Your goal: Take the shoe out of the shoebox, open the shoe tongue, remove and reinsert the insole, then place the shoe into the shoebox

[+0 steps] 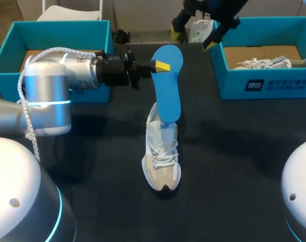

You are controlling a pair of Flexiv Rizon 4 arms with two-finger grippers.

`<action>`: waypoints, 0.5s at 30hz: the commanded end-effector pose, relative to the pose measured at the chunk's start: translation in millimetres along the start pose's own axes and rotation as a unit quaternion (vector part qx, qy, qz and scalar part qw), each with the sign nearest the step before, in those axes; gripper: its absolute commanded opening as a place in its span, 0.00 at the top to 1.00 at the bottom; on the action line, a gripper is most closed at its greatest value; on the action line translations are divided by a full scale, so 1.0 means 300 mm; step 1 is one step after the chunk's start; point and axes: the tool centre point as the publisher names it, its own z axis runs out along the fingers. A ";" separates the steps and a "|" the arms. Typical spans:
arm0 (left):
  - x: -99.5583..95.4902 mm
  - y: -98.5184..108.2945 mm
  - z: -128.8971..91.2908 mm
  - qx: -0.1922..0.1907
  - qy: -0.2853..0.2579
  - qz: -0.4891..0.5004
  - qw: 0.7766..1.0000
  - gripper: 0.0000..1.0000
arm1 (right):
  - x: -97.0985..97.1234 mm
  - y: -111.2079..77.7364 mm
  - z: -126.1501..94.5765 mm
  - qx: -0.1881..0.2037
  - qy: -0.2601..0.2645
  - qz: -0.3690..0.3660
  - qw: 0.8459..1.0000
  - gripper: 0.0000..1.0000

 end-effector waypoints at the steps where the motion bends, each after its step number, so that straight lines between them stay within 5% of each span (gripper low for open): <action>1: -0.002 -0.001 0.002 0.000 0.000 0.000 1.000 1.00 | 0.014 0.014 0.001 0.006 -0.073 0.001 0.997 0.00; 9: -0.002 -0.001 0.002 0.000 0.000 0.000 1.000 1.00 | 0.014 0.014 0.001 0.006 -0.073 0.001 0.997 0.00; 11: -0.002 -0.001 0.002 0.000 0.000 0.000 1.000 1.00 | 0.023 0.013 0.011 -0.022 -0.098 0.008 0.995 0.00; 15: -0.002 -0.001 0.002 0.000 0.000 0.000 1.000 1.00 | 0.031 -0.002 0.026 -0.016 -0.138 0.016 0.990 0.00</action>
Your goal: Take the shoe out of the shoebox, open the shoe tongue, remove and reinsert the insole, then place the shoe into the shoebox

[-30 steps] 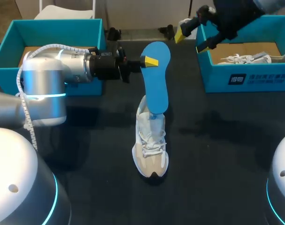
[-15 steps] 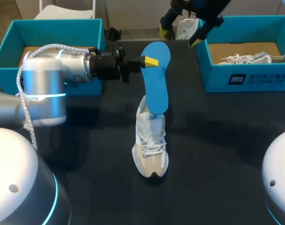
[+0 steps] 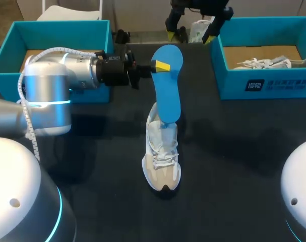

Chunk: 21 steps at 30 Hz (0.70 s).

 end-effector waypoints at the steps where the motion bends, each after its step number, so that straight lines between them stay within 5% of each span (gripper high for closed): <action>1: -0.002 -0.001 0.002 0.000 0.000 0.000 1.000 1.00 | 0.032 -0.031 0.008 -0.008 -0.051 0.016 0.999 0.00; 21: -0.002 -0.001 0.002 0.000 0.000 0.000 1.000 1.00 | 0.111 -0.055 0.041 0.005 -0.122 0.042 0.992 0.00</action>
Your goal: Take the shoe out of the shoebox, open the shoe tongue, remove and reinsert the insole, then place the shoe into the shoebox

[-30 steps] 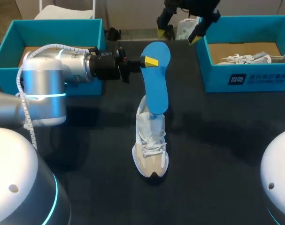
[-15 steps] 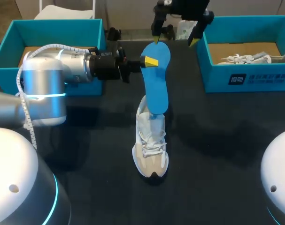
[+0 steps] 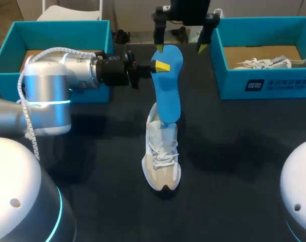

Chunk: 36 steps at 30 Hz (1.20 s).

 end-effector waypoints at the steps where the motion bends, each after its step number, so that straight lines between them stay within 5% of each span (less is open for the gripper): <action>1: -0.003 -0.001 0.003 0.000 0.001 0.000 1.000 1.00 | 0.043 0.008 0.015 0.004 -0.037 0.013 0.999 0.00; 13: -0.003 -0.001 0.003 0.000 0.001 0.000 1.000 1.00 | 0.103 -0.007 0.058 -0.017 -0.068 0.042 0.997 0.00; 36: -0.003 -0.001 0.003 0.000 0.001 0.000 1.000 1.00 | 0.098 -0.012 0.060 -0.026 -0.068 0.032 0.997 0.00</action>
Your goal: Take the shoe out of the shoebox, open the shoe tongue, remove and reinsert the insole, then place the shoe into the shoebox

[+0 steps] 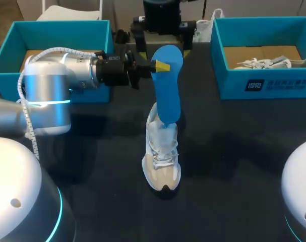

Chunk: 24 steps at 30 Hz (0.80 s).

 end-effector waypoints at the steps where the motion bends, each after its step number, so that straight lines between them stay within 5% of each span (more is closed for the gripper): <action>1: -0.003 -0.001 0.004 0.000 0.001 0.000 1.000 1.00 | -0.003 -0.001 0.002 -0.001 0.001 0.001 1.000 0.00; 11: -0.003 -0.001 0.004 0.000 0.001 0.000 1.000 1.00 | -0.096 -0.016 -0.033 -0.025 0.088 0.010 0.996 0.00; 24: -0.003 -0.001 0.004 0.000 0.001 0.000 1.000 1.00 | -0.222 -0.022 -0.046 0.009 0.207 -0.017 0.978 0.00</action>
